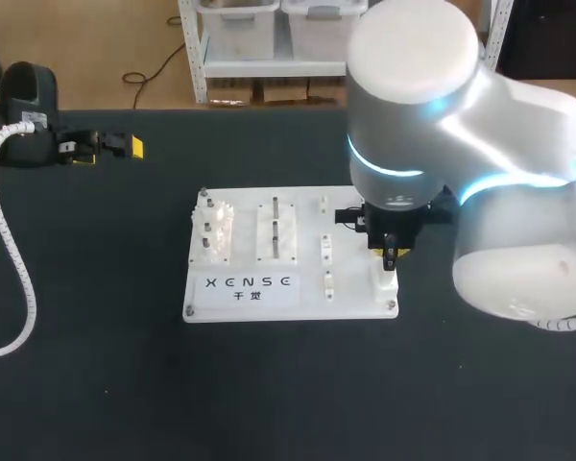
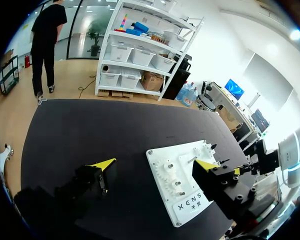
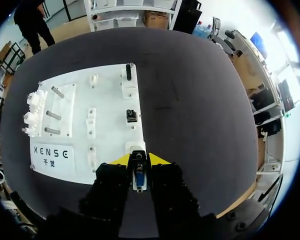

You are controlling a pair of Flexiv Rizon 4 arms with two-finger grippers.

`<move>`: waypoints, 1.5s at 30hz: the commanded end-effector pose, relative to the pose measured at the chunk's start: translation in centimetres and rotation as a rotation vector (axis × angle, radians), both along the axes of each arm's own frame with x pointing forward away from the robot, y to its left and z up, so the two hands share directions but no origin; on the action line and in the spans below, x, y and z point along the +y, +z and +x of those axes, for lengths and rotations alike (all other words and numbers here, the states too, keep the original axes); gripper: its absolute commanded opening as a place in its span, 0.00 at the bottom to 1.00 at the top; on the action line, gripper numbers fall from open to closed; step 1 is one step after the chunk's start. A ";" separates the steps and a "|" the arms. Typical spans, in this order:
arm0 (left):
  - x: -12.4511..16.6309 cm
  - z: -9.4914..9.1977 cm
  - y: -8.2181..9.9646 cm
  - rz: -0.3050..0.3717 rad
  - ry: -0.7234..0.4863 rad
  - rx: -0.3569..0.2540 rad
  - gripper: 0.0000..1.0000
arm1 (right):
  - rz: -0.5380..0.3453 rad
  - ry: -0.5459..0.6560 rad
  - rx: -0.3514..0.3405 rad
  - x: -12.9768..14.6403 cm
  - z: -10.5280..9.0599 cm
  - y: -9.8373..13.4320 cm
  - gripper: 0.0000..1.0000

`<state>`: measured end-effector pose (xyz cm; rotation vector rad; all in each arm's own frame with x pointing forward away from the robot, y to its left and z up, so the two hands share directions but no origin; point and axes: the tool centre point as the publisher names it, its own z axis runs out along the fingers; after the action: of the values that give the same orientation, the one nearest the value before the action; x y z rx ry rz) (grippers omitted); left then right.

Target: Insert the USB connector, Ethernet cable, and multi-pin plug into their matching sockets one by one.

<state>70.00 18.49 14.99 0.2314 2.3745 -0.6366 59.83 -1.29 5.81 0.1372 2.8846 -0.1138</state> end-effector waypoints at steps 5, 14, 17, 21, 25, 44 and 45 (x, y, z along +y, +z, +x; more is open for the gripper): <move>0.0 0.0 0.0 0.000 0.000 0.000 1.00 | 0.024 -0.003 0.029 -0.3 0.0 -2.0 0.00; 0.0 0.0 0.0 0.000 0.000 0.000 1.00 | 0.015 -0.001 0.047 -0.6 0.3 -3.1 0.00; 0.0 0.0 0.0 0.000 0.000 0.000 1.00 | 0.011 -0.004 0.060 -0.8 0.3 -3.7 0.00; 0.0 0.0 0.0 0.000 0.000 0.000 1.00 | 0.007 -0.006 0.078 -0.8 0.1 -4.3 0.00; 0.0 0.0 0.0 0.000 0.000 0.000 1.00 | -0.012 0.001 0.085 -0.6 -0.2 -4.7 0.00; 0.0 0.0 0.0 0.000 0.000 0.000 1.00 | -0.009 -0.013 0.044 -0.9 0.3 -2.1 1.00; 0.0 0.0 0.0 0.000 0.000 0.000 1.00 | -0.007 -0.013 0.035 -0.9 0.4 -1.8 1.00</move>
<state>70.00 18.49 14.99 0.2314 2.3745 -0.6366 60.69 -1.74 3.49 0.1526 2.9406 -0.1412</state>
